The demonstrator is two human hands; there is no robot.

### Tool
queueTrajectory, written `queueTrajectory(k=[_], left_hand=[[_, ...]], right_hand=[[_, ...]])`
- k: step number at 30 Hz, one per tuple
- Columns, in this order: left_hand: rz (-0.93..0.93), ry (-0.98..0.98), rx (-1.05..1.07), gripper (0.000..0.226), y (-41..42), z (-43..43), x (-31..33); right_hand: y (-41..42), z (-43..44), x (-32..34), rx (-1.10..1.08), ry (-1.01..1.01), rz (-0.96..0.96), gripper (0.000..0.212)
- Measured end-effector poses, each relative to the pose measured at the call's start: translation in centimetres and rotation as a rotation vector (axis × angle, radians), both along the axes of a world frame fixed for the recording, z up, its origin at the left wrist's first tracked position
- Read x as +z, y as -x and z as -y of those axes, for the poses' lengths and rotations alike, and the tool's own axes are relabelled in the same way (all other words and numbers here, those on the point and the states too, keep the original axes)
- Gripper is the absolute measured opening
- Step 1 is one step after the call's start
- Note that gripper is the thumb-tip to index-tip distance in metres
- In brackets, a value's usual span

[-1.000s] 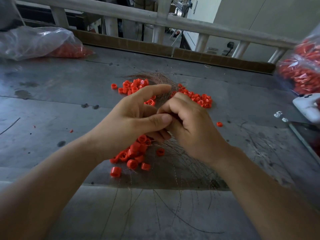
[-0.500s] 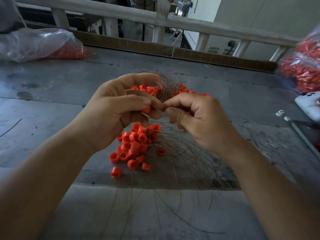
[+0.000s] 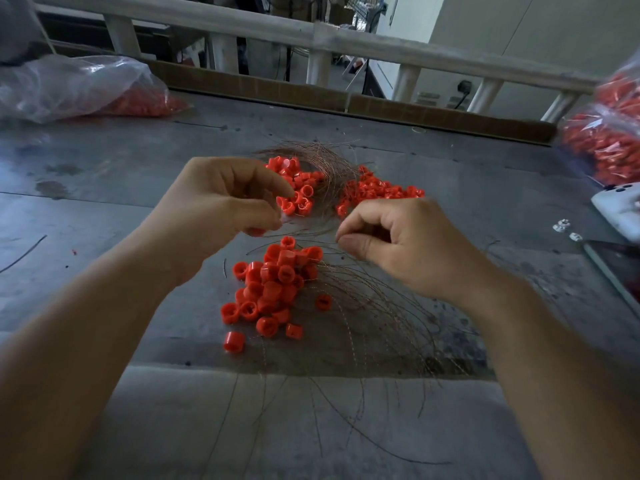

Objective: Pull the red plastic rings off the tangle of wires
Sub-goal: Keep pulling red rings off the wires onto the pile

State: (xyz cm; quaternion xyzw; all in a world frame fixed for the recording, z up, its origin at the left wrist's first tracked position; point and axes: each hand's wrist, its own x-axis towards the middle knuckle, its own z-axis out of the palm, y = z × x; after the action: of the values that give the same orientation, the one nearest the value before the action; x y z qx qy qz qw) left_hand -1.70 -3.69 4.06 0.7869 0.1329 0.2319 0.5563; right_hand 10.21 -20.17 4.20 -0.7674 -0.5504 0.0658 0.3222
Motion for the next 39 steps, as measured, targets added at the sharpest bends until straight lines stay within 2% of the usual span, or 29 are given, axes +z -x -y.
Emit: queueTrajectory(k=[4,7,9,11,14,17,22,26,32,36,39], left_hand=[[-0.081,-0.037,0.102,0.022,-0.8,-0.6,-1.0],[-0.136,-0.213,0.233,0.024,-1.6,-1.1,-2.1],[-0.168,-0.339,0.264,0.026,-2.2,-1.4,-2.8],[-0.195,-0.461,0.301,0.018,-2.8,-1.7,-3.4],[-0.236,-0.591,0.323,0.023,-3.6,-2.4,-4.2],[-0.271,-0.595,0.304,0.029,-4.2,-2.6,-4.6],[-0.294,-0.588,0.256,0.029,-5.1,-2.4,-4.7],[-0.300,-0.655,0.243,0.029,-5.7,-2.3,-4.7],[-0.248,-0.708,0.252,0.014,-5.5,-2.6,-4.8],[-0.216,-0.688,0.278,0.024,-5.3,-2.7,-4.5],[-0.183,-0.645,0.323,0.020,-4.7,-2.8,-4.1]], right_hand=[[-0.3,-0.1,-0.4,0.018,0.171,0.053,0.006],[-0.4,0.0,-0.4,0.004,0.208,0.069,0.007],[-0.5,0.1,-0.3,-0.017,0.208,0.078,0.010],[-0.8,0.2,-0.1,-0.059,0.186,0.095,0.013],[-1.5,0.4,0.4,-0.186,0.096,0.113,0.014],[-2.3,0.7,0.6,-0.320,-0.030,0.113,0.015],[-2.8,0.8,0.6,-0.407,-0.133,0.085,0.021],[-3.0,0.8,0.5,-0.445,-0.140,0.073,0.022],[-3.5,0.8,0.3,-0.506,-0.145,0.071,0.023],[-3.9,0.9,0.2,-0.532,-0.133,0.058,0.023],[-4.4,0.9,-0.2,-0.549,-0.062,0.067,0.020]])
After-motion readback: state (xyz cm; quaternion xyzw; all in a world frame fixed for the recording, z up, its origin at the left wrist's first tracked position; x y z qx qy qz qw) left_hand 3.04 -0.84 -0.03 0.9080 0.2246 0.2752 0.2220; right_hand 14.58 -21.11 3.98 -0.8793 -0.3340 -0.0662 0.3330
